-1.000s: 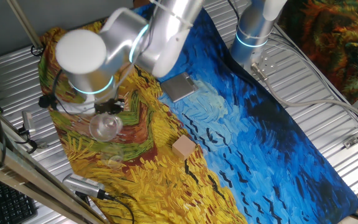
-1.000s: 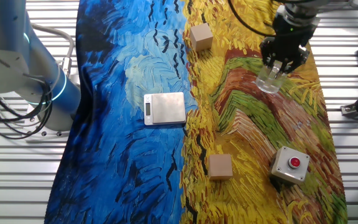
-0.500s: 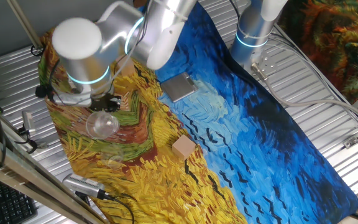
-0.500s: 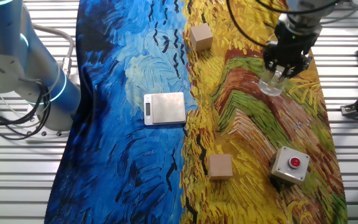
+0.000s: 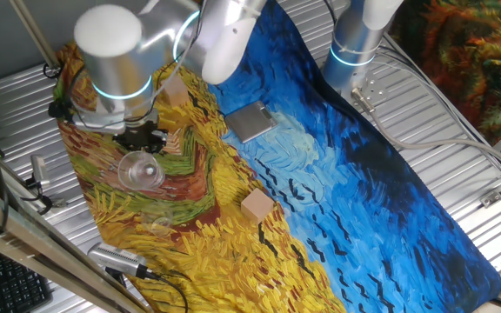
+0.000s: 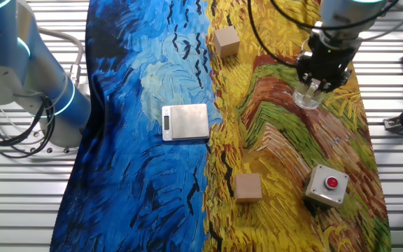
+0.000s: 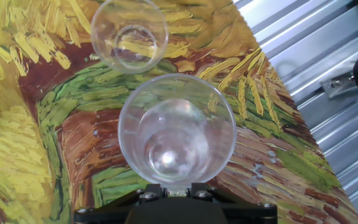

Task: Pour the water from one cup into another empty cup

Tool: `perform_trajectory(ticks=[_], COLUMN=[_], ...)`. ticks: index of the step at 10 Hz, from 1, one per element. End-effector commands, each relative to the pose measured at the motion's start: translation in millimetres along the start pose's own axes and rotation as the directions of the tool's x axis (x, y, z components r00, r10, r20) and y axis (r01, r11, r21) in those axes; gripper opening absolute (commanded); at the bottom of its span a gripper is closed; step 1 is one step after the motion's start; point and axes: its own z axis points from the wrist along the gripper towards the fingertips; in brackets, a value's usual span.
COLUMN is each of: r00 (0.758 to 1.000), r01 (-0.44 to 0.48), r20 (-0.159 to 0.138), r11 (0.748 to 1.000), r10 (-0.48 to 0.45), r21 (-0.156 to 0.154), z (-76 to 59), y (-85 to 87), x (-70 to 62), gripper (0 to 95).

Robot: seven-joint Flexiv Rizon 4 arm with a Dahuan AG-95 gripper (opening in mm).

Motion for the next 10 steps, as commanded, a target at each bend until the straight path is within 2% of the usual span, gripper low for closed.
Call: perform_trajectory(ticks=[1, 5, 6, 10], r00=[0.999, 0.996, 0.996, 0.991], r01=[-0.003, -0.005, -0.005, -0.008], r20=[0.037, 0.093, 0.094, 0.13], r11=[1.0, 1.0, 1.0, 1.0], r10=[0.003, 0.005, 0.005, 0.007], r21=[-0.008, 0.0, 0.0, 0.004], z=[2.1, 10.1, 10.4, 20.0], y=[-1.8, -4.7, -4.7, -4.1], x=[0.4, 5.5, 5.6, 6.4], gripper=[0.0, 0.0, 0.0, 0.0])
